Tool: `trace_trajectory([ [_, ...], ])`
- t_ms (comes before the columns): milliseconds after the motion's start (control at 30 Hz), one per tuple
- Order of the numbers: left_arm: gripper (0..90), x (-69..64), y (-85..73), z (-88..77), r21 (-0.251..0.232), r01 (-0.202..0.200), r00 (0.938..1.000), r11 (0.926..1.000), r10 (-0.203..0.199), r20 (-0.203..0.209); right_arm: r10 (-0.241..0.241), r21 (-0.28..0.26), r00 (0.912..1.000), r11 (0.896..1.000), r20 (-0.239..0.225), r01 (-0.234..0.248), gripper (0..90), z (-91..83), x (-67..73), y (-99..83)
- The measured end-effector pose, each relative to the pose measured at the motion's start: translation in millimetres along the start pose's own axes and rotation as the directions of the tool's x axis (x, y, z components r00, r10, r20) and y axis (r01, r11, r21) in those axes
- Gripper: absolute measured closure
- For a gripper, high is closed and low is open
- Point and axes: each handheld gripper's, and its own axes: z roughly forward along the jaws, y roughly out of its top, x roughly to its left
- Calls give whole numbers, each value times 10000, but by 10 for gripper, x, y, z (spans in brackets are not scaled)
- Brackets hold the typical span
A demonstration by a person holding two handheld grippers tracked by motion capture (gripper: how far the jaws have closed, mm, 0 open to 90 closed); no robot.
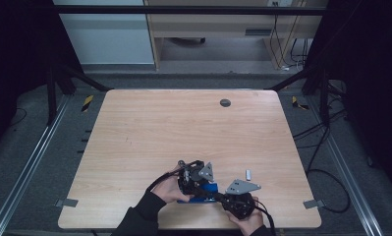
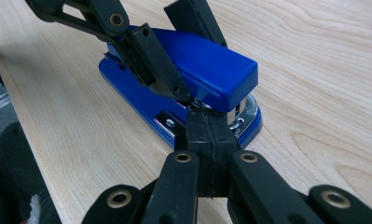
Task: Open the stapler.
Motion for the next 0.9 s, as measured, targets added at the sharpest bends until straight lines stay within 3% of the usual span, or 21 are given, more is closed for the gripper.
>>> trace_trajectory([
  [900,663,13,-13,-19,-91,-41,9999,10000,42,138,40,-35,10000,10000,-37,-40,900,8,6,-1],
])
